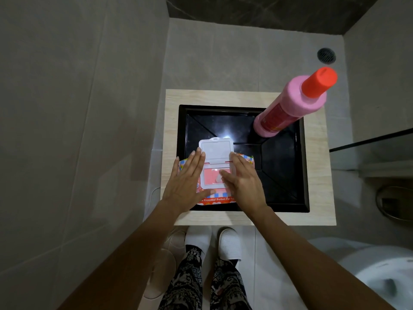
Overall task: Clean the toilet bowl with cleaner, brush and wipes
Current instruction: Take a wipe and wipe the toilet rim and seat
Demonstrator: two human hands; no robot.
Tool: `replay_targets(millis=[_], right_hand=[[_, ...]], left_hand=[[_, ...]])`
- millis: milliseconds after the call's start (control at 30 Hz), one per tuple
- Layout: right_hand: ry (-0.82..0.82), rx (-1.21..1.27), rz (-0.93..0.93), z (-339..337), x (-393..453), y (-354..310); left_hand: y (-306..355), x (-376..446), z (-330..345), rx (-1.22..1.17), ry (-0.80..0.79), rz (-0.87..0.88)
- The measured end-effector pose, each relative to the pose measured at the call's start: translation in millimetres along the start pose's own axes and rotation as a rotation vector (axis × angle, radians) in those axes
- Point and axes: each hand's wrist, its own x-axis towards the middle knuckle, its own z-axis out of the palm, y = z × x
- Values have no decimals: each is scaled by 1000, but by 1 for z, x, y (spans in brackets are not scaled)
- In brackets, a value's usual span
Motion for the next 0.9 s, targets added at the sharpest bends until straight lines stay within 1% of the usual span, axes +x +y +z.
replay_targets(millis=[233, 333, 500, 733, 900], right_hand=[[82, 42, 12, -5, 6, -9], [141, 82, 52, -10, 7, -10], [245, 93, 64, -29, 11, -13], [319, 82, 124, -52, 18, -10], [379, 97, 129, -68, 15, -13]], left_hand=[[9, 6, -6, 4, 2, -18], [12, 7, -6, 13, -7, -45], [15, 10, -8, 47, -59, -77], [19, 10, -10, 57, -76, -98], [23, 11, -18, 94, -80, -103]])
